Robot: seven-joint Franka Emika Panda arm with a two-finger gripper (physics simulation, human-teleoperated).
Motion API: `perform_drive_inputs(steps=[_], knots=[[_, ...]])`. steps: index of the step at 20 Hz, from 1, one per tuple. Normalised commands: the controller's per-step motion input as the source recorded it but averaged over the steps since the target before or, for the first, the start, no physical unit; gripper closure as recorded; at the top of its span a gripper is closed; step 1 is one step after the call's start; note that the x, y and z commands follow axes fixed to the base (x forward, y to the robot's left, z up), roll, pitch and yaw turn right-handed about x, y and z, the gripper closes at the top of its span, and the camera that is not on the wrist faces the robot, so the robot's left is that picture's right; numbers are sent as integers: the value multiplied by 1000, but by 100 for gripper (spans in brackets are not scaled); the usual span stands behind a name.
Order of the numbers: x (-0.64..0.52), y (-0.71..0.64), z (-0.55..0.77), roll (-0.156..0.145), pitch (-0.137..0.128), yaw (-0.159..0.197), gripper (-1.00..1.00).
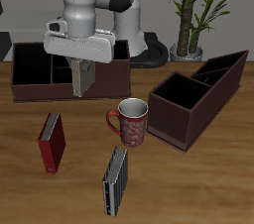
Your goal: Place the yellow book into the back desk caddy's back compartment
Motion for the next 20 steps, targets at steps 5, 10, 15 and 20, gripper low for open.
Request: perform_drive_inputs(steps=[5,10,15,20], knots=[[-182,-19,356,-21,-23,39,100],[-220,-75,214,-8,21,40,100],[-270,-203,180,-26,14,15,100],[-271,-184,173,-33,-8,20,100]])
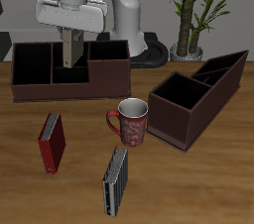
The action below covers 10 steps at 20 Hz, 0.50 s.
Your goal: Place the yellow book into the back desk caddy's back compartment
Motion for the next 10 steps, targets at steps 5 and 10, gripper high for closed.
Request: perform_drive_inputs(steps=[5,10], knots=[[-302,-114,122,-23,8,32,100],[-418,-107,117,-8,2,62,100]])
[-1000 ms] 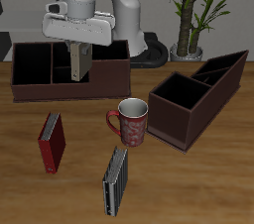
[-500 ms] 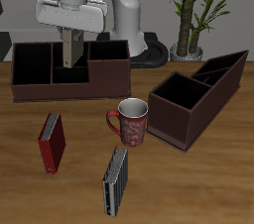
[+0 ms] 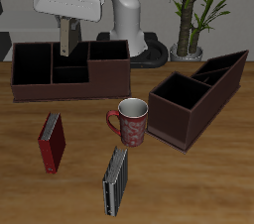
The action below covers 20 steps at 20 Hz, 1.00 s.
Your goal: Place the yellow book into the back desk caddy's back compartment
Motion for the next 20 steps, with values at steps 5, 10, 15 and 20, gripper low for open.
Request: perform_drive_inputs(steps=[5,10,15,20], knots=[[-370,-119,97,-24,-3,61,100],[-275,-29,-9,-21,1,98,100],[-260,-60,-79,-32,13,202,100],[-200,-125,66,-31,-17,125,100]])
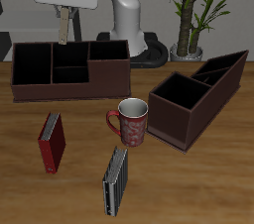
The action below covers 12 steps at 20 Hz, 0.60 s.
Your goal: Place the yellow book into the back desk caddy's back compartment
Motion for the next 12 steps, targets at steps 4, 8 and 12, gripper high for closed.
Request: perform_drive_inputs(steps=[4,8,12], knots=[[-215,-28,116,-1,-42,197,100],[-102,96,57,10,-13,195,100],[-67,125,-5,4,-2,147,100]])
